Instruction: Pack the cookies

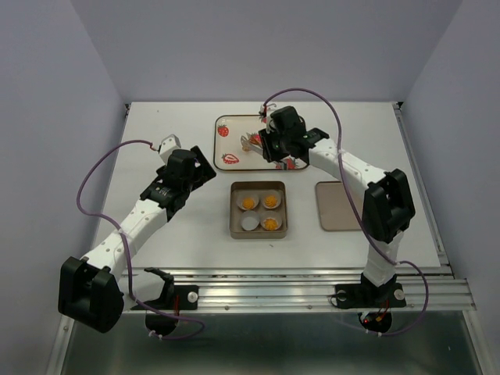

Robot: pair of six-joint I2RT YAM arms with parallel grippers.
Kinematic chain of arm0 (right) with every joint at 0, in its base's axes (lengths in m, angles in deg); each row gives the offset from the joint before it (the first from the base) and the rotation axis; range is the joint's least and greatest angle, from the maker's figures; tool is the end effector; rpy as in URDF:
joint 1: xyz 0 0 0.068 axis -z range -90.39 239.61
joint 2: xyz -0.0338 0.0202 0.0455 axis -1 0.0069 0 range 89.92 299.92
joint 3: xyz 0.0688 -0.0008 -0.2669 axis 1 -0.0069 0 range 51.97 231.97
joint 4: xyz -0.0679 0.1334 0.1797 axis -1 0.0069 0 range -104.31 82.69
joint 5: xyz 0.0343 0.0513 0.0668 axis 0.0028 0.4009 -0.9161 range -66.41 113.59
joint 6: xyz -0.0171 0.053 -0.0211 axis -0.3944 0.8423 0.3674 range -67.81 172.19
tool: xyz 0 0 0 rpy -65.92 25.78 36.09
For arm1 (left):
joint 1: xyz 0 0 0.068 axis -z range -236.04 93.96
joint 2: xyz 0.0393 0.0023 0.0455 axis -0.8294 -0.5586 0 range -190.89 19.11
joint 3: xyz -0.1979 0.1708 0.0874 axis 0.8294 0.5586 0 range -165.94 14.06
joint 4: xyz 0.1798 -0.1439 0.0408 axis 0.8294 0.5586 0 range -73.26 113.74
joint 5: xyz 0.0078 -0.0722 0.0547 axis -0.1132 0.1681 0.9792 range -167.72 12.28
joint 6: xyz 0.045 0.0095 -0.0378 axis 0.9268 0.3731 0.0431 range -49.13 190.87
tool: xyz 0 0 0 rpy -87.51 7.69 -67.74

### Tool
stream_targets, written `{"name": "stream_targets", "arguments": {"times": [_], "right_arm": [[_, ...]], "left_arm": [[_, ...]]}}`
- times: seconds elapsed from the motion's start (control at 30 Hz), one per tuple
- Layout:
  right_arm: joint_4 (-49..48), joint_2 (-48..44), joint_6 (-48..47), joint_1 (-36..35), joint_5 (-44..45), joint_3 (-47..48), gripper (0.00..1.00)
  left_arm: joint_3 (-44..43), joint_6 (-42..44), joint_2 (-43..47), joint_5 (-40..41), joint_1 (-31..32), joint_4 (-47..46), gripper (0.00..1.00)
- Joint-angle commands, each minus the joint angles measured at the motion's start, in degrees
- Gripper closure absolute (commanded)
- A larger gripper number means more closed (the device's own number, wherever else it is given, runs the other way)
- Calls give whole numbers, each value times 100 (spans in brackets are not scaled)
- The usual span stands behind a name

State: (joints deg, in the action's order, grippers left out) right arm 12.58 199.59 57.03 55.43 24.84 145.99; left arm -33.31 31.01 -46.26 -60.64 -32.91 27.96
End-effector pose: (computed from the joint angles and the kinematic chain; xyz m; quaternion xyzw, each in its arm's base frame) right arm 0.3480 0.2351 0.2850 -0.2275 0.8867 0.1250 0.3826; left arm 0.2195 -0.0797 0.2902 -0.1984 0.8330 -0.1521 0.4935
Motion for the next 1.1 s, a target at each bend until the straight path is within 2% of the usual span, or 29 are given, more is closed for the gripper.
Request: {"name": "stream_targets", "arguments": {"times": [0.0, 0.23, 0.57, 0.73, 1.07], "right_arm": [[-27, -850, 78, 25, -73, -216, 69], [281, -1772, 236, -37, -238, -797, 69], [1325, -2941, 465, -888, -416, -1333, 69], [1766, -3197, 439, -1564, -416, -1517, 69], [2636, -3417, 632, -1944, -328, -1746, 69]], "left_arm": [[-105, 110, 155, -21, -28, -261, 1], [-44, 75, 270, -73, -37, -279, 1], [79, 13, 322, -170, -37, -287, 1], [150, 13, 393, -275, -37, -323, 1], [255, 13, 401, -407, -37, -349, 1]]}}
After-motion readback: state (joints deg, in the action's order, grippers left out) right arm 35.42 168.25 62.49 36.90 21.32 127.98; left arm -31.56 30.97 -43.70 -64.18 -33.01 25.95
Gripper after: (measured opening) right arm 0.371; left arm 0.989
